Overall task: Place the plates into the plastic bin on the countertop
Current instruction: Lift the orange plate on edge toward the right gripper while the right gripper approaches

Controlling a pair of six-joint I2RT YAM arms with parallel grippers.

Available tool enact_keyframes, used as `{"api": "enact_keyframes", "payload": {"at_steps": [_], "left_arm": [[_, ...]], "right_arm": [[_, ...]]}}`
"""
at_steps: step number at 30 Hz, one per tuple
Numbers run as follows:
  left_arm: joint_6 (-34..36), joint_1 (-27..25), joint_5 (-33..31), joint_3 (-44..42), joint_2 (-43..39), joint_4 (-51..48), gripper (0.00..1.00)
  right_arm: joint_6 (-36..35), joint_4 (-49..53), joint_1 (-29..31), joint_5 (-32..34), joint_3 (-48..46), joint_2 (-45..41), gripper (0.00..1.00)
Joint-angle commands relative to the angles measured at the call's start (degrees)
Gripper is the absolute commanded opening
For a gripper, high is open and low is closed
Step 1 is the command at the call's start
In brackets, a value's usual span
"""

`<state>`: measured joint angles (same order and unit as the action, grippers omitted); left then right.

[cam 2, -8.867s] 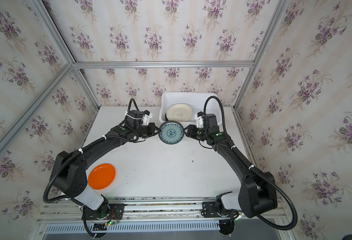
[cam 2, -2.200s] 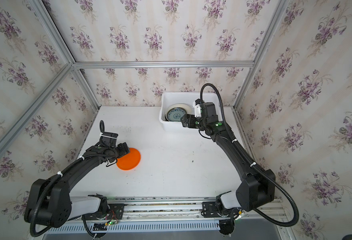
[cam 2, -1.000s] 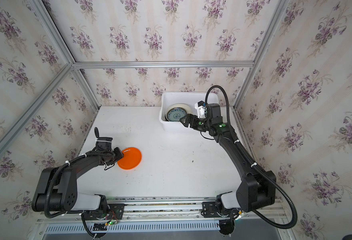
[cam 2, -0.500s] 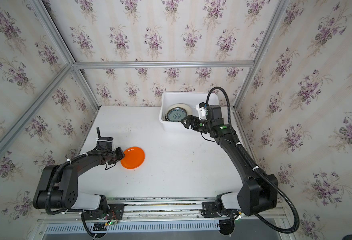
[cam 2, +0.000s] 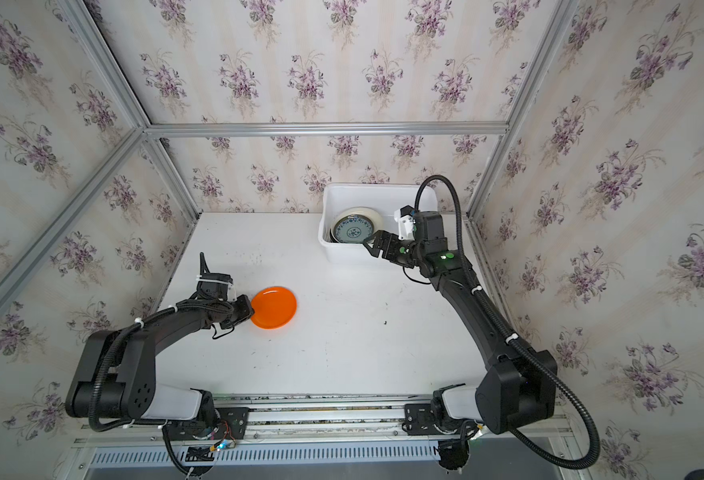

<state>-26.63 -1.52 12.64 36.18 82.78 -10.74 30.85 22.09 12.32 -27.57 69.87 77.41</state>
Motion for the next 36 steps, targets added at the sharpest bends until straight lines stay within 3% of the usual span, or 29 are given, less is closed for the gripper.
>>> {"api": "enact_keyframes", "payload": {"at_steps": [1, 8, 15, 22, 33, 36], "left_arm": [[0.9, -0.3, -0.6, 0.4, 0.1, -1.1, 0.11], [-0.5, -1.5, 3.1, 1.6, -0.7, -1.1, 0.03], [-4.1, -2.8, 6.4, 4.5, -6.6, -1.1, 0.0], [-6.9, -6.3, 5.3, 8.9, -10.1, -0.9, 0.0], [-9.2, -12.6, 6.4, 24.3, -2.3, -0.7, 0.0], [-9.5, -14.3, 6.8, 27.6, 0.1, -0.7, 0.0]], "right_arm": [[0.2, -1.2, 0.0, 0.5, -0.2, -0.7, 0.89], [0.4, -1.8, 0.0, 0.4, -0.7, -1.2, 0.89], [1.1, -2.6, 0.0, -0.2, -1.3, -1.4, 0.89], [5.6, -8.3, 0.1, -4.4, -3.4, -1.5, 0.89], [8.5, -12.4, 0.7, -6.6, -5.3, 0.3, 0.84], [9.4, -13.5, 0.7, -6.9, -5.9, 0.0, 0.79]]}}
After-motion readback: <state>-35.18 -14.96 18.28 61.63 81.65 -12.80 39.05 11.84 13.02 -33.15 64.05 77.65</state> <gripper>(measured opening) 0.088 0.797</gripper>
